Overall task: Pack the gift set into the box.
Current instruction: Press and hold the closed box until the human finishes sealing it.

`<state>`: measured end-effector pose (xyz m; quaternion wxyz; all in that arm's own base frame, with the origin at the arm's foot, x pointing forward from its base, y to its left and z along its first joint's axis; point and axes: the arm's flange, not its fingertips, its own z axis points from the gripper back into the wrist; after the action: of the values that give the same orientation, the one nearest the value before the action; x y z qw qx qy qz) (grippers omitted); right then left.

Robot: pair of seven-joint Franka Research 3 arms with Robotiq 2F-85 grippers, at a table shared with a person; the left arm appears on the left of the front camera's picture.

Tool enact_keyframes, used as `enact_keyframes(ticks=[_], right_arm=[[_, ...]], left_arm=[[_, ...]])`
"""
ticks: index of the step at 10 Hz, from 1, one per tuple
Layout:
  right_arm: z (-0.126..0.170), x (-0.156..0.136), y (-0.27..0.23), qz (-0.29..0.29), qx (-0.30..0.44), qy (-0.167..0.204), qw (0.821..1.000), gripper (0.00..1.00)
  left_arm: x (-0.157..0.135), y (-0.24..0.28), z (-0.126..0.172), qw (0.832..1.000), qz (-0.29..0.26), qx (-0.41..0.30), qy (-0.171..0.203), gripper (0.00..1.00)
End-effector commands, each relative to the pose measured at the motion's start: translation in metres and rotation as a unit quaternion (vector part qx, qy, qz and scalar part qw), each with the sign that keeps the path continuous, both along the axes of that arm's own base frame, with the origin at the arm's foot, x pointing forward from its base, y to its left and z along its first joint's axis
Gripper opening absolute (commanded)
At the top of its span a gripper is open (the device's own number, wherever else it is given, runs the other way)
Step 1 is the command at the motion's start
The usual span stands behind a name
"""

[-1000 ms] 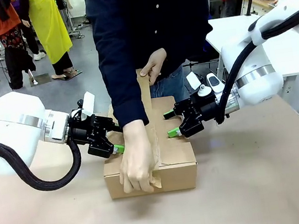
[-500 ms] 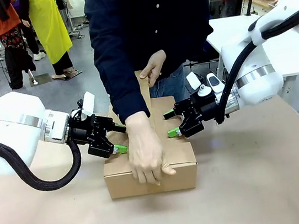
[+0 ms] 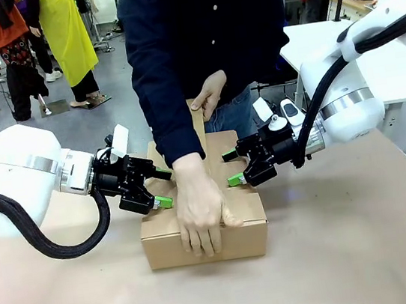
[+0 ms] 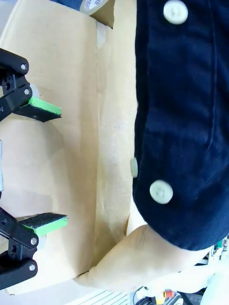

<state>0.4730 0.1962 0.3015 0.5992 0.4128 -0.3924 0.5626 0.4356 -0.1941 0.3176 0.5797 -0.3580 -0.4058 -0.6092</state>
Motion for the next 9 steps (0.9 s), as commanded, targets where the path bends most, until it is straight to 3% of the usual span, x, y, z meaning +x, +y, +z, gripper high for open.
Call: enact_keyframes(ticks=[1, 9], right_arm=[[-0.0019, -0.0017, 0.0017, 0.004, -0.005, 0.0, 1.0, 1.0], [-0.0019, -0.0017, 0.0017, 0.004, -0.005, 0.0, 1.0, 1.0]], left_arm=[[-0.0016, 0.0005, -0.0017, 1.0, 0.002, 0.004, 0.0, 1.0], [-0.0016, 0.0005, -0.0017, 1.0, 0.002, 0.004, 0.0, 1.0]])
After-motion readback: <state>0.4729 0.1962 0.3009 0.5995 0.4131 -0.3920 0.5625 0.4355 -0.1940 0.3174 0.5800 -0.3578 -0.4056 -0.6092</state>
